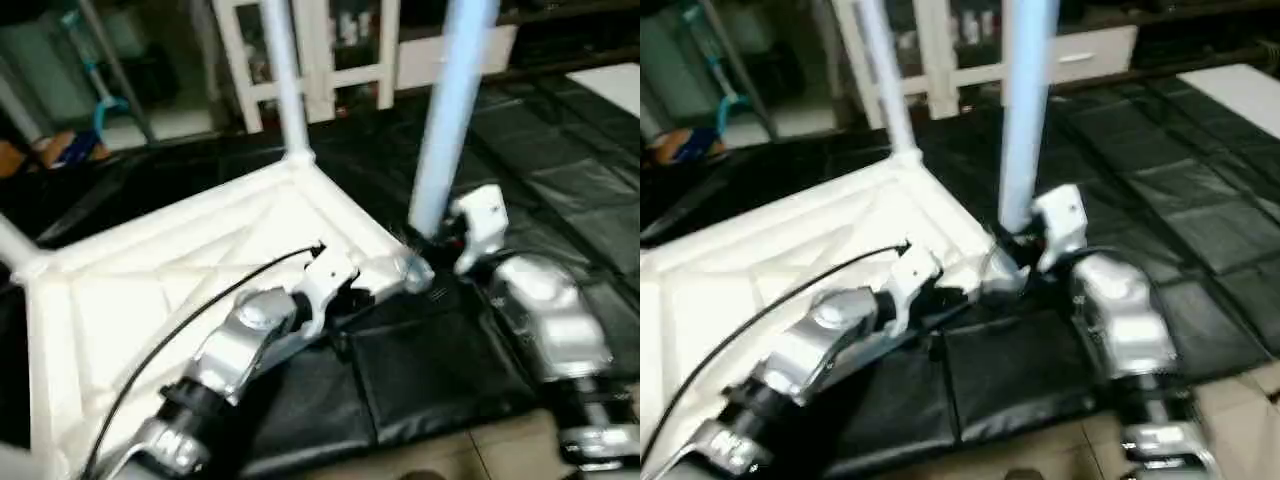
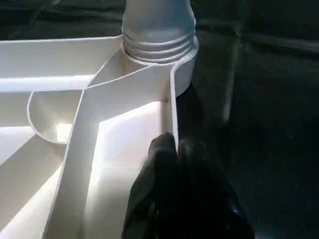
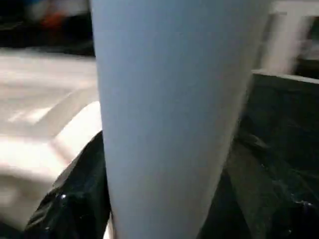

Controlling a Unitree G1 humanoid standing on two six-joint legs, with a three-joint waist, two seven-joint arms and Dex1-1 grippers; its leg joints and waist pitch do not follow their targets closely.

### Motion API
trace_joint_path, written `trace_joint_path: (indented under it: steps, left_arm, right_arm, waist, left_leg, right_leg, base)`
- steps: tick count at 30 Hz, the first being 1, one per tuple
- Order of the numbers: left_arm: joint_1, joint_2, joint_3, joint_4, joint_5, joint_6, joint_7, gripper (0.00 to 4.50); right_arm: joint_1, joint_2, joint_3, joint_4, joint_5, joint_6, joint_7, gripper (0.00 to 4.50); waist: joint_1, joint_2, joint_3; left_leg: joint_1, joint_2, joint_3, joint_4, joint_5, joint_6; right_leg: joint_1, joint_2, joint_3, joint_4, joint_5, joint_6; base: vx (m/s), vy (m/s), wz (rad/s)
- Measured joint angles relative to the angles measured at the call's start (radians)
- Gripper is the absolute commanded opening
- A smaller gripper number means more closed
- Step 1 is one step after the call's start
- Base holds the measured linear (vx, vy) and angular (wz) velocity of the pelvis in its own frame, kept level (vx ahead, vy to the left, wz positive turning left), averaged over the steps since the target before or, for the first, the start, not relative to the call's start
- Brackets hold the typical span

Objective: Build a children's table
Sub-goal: Rotate leg to tighten

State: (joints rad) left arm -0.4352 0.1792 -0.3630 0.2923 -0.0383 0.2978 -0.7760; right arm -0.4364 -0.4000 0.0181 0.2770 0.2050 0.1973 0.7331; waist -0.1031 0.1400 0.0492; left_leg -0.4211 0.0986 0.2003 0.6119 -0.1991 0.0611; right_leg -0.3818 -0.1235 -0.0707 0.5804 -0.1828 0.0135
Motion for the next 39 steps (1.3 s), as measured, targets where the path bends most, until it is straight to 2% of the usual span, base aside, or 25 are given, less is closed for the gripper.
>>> trace_joint_path:
  steps: [1, 6, 12, 16, 23, 28, 34, 37, 39]
  left_arm:
    - [0.005, 0.008, -0.001, -0.008, -0.004, 0.0, -0.015, 0.0]
    - [0.033, 0.057, -0.015, -0.065, -0.028, 0.004, -0.104, 0.0]
    - [0.048, 0.102, -0.039, -0.113, -0.04, 0.034, -0.174, 0.0]
    - [0.051, 0.103, -0.04, -0.114, -0.042, 0.041, -0.18, 0.0]
    - [0.053, 0.109, -0.048, -0.118, -0.043, 0.049, -0.184, 0.0]
    - [0.06, 0.114, -0.057, -0.127, -0.045, 0.051, -0.197, 0.0]
    - [0.066, 0.119, -0.056, -0.139, -0.045, 0.055, -0.199, 0.0]
    - [0.063, 0.105, -0.035, -0.124, -0.041, 0.07, -0.164, 0.0]
    - [0.036, 0.075, -0.021, -0.088, -0.021, 0.087, -0.1, 0.0]
  right_arm:
    - [0.0, -0.015, 0.003, -0.002, 0.002, 0.004, 0.029, 3.55]
    - [0.038, -0.13, 0.056, -0.027, 0.022, 0.021, 0.22, 3.55]
    - [0.061, -0.165, 0.088, -0.026, 0.024, 0.018, 0.332, 3.55]
    - [0.076, -0.158, 0.088, -0.026, 0.035, 0.018, 0.331, 3.39]
    - [0.092, -0.153, 0.09, -0.028, 0.043, 0.023, 0.35, 2.69]
    - [0.11, -0.169, 0.09, -0.04, 0.065, 0.036, 0.389, 2.26]
    - [0.112, -0.162, 0.09, -0.048, 0.062, 0.033, 0.386, 2.07]
    - [0.098, -0.101, 0.086, -0.015, 0.039, 0.018, 0.285, 2.06]
    - [0.077, -0.039, 0.067, 0.022, 0.018, 0.02, 0.152, 2.05]
  waist:
    - [0.005, 0.0, 0.0]
    - [0.053, 0.002, -0.002]
    - [0.083, 0.003, -0.002]
    - [0.083, 0.003, -0.003]
    - [0.08, 0.003, -0.002]
    - [0.08, 0.004, -0.003]
    - [0.08, 0.004, -0.004]
    - [0.066, 0.001, -0.005]
    - [0.049, 0.001, -0.004]
  left_leg:
    - [0.0, 0.0, 0.0, 0.0, 0.0, 0.0]
    - [0.0, 0.001, 0.003, 0.001, 0.004, 0.008]
    - [0.003, 0.002, 0.006, 0.004, 0.003, 0.005]
    - [0.005, 0.002, 0.008, 0.004, 0.002, 0.005]
    - [0.015, 0.002, 0.009, 0.004, 0.002, 0.004]
    - [0.017, 0.002, 0.009, 0.004, 0.002, 0.004]
    - [0.017, 0.002, 0.009, 0.004, 0.002, 0.004]
    - [0.018, 0.002, 0.009, 0.004, 0.002, 0.004]
    - [0.018, 0.001, 0.009, 0.004, 0.002, 0.004]
  right_leg:
    - [0.0, 0.0, 0.0, 0.0, 0.0, 0.0]
    - [0.0, 0.0, 0.001, 0.0, -0.001, 0.001]
    - [0.0, 0.0, 0.004, 0.004, -0.001, 0.001]
    - [0.001, 0.0, 0.006, 0.004, 0.001, -0.002]
    - [0.007, 0.0, 0.008, 0.004, 0.001, -0.003]
    - [0.009, 0.0, 0.008, 0.004, 0.001, -0.003]
    - [0.009, 0.0, 0.008, 0.004, 0.001, -0.003]
    - [0.009, 0.0, 0.008, 0.004, 0.001, -0.003]
    - [0.008, -0.001, 0.008, 0.003, -0.003, 0.004]
  base:
    - [0.0, 0.0, 0.0]
    - [0.0, 0.0, 0.0]
    - [0.0, 0.0, 0.0]
    - [0.0, 0.0, 0.0]
    - [0.0, 0.0, 0.0]
    - [0.0, 0.0, 0.0]
    - [0.0, 0.0, 0.0]
    - [0.0, 0.0, 0.0]
    - [0.0, 0.0, 0.0]
